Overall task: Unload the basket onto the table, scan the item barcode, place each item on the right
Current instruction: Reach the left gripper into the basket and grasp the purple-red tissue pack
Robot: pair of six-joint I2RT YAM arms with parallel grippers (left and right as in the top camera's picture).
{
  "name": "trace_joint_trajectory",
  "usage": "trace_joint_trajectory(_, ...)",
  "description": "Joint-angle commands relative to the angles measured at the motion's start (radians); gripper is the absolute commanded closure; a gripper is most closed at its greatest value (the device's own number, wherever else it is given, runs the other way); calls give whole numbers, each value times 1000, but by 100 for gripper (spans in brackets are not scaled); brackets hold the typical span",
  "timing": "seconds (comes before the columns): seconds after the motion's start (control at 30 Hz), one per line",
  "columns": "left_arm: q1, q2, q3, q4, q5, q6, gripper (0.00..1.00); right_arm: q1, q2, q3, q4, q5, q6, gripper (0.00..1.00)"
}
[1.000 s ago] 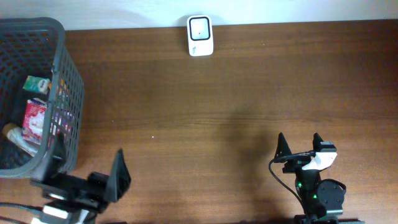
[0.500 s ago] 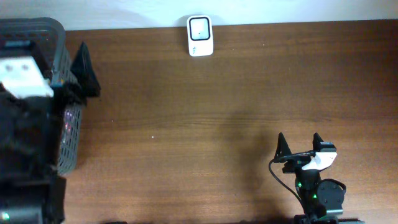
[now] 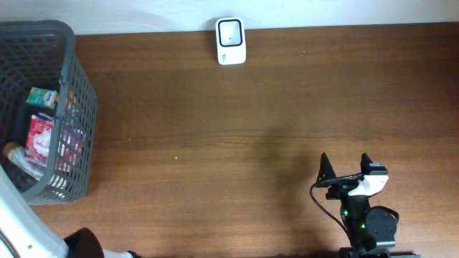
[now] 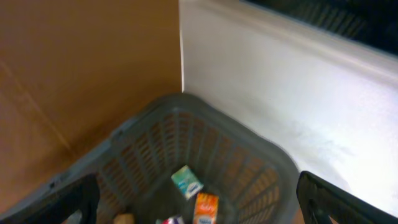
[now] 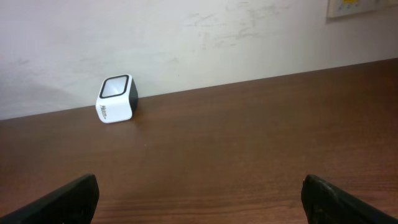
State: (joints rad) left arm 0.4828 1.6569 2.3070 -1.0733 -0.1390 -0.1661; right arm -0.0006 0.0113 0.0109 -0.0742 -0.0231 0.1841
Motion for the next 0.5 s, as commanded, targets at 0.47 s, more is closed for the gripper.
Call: trace_joint_trajectory(0.47,9,483,-36,-372,3,-54,23,-6,-6,-5,-5,10,4,1)
